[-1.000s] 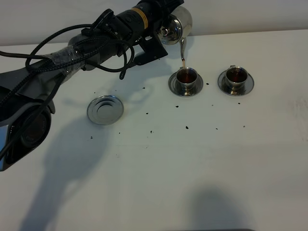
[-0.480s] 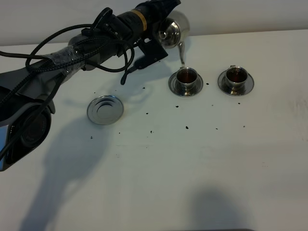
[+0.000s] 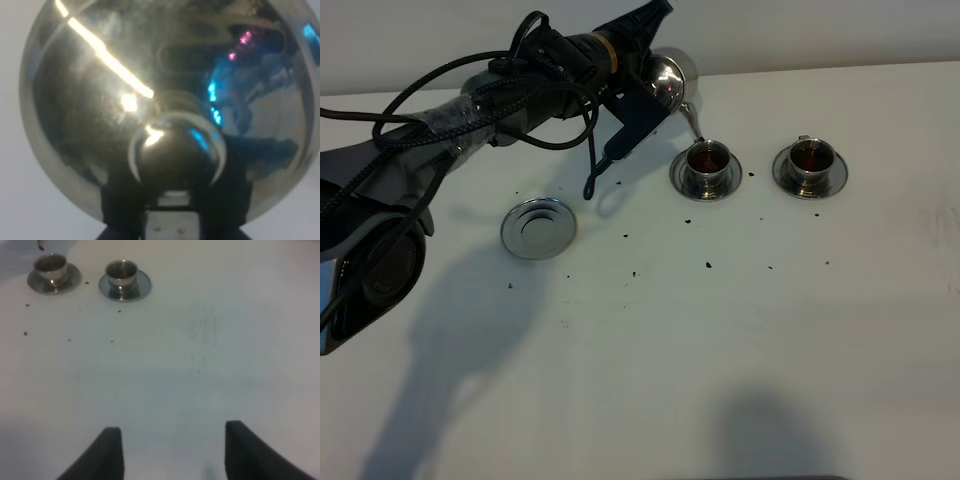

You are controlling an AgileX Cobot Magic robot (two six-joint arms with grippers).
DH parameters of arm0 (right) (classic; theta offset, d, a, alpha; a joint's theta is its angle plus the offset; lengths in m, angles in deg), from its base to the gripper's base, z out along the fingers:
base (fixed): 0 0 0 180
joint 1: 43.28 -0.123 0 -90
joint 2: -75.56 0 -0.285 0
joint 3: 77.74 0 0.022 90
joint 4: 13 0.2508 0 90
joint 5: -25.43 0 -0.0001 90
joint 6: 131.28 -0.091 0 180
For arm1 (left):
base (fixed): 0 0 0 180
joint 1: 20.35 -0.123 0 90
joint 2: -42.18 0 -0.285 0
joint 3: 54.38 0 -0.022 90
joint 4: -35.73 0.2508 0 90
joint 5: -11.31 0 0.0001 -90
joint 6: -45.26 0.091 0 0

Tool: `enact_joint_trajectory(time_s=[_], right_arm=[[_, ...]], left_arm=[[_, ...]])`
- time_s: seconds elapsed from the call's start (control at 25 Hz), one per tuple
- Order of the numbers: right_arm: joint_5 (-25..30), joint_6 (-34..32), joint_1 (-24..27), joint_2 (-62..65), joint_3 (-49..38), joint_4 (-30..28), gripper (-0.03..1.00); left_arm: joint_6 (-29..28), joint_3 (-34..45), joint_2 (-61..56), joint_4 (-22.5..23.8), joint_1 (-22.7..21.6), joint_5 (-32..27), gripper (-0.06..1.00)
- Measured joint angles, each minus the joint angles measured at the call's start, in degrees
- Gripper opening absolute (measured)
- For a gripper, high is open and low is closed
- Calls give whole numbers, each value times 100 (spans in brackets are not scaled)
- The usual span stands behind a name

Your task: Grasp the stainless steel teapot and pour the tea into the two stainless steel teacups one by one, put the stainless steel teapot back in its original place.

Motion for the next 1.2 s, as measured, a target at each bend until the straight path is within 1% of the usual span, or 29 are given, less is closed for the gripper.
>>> enact_joint_trajectory(time_s=[0.08, 0.16, 0.24, 0.32, 0.4, 0.44, 0.52, 0.6, 0.72, 0.84, 0.96, 1.0, 1.08, 1.2], right_arm=[[0, 0, 0, 0, 0, 0, 44], [0, 0, 0, 0, 0, 0, 44], [0, 0, 0, 0, 0, 0, 44], [0, 0, 0, 0, 0, 0, 44], [0, 0, 0, 0, 0, 0, 44], [0, 0, 0, 0, 0, 0, 44], [0, 0, 0, 0, 0, 0, 44], [0, 0, 0, 0, 0, 0, 44], [0, 0, 0, 0, 0, 0, 44], [0, 0, 0, 0, 0, 0, 44], [0, 0, 0, 0, 0, 0, 44], [0, 0, 0, 0, 0, 0, 44], [0, 0, 0, 0, 0, 0, 44], [0, 0, 0, 0, 0, 0, 44]], left_arm=[[-290, 0, -56, 0, -5, -119, 23], [-595, 0, -179, 0, -5, -359, 23], [-961, 0, -396, -12, -5, -733, 23], [-1276, 0, -623, -138, 0, -1365, 23], [-1729, 0, -898, -466, 0, -2049, 23], [-2002, 0, -1006, -724, 0, -2400, 23], [-2824, 0, -1224, -1229, 0, -2922, 23], [-3618, 0, -1387, -1502, 12, -3444, 23], [-4764, 0, -1532, -1752, 37, -4268, 23], [-5552, 0, -1545, -2090, 37, -5173, 23], [-6025, 0, -1545, -2704, 37, -5903, 23], [-6147, 0, -1545, -2895, 37, -6013, 23], [-6414, 0, -1545, -3163, 56, -6024, 23], [-6839, 0, -1539, -3205, 120, -6024, 23]])
